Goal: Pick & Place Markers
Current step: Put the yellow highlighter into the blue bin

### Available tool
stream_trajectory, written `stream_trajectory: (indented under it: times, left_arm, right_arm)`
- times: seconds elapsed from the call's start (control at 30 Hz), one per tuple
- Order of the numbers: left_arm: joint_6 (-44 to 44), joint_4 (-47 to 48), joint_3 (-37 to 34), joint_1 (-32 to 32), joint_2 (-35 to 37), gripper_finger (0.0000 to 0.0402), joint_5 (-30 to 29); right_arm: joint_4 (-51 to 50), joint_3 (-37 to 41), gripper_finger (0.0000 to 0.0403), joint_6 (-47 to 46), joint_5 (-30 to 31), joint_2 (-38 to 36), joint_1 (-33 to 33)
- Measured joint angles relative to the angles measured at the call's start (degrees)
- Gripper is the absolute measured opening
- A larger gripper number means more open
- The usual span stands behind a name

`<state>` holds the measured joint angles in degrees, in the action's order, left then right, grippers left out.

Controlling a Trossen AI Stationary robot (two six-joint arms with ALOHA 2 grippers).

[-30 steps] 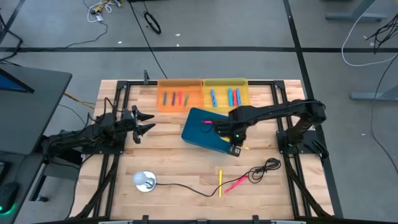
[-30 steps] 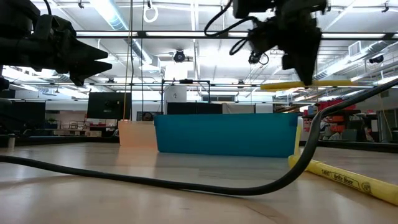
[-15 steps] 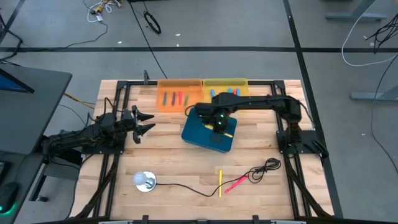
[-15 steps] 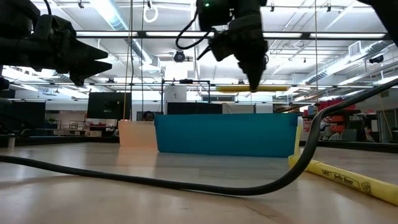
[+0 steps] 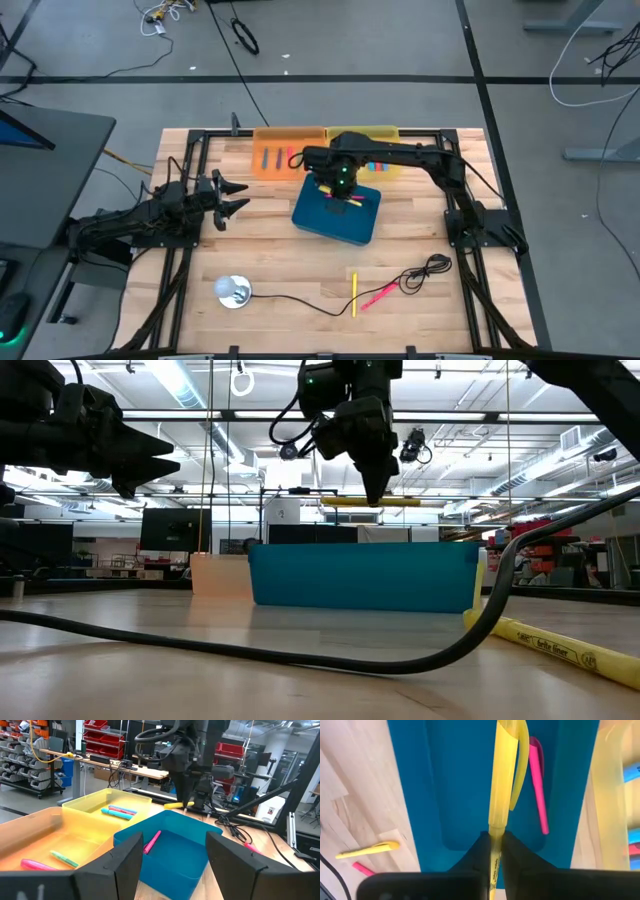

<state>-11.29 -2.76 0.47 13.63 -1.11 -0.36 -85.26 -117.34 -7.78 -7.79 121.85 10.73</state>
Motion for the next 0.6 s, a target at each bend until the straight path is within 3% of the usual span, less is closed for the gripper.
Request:
stream_trajectory:
  times: [0.27,0.6]
  left_arm:
    - [0.01,0.00,0.01,0.00,-0.01,0.0222,0.00]
    - [-0.02,0.00,0.02,0.01,-0.02,0.0222,0.00]
  right_arm:
    - [1.72,2.93,0.0018,1.49,3.31,0.03,0.14]
    - [12.24,13.34,0.0018,0.93,3.99,0.08,0.17]
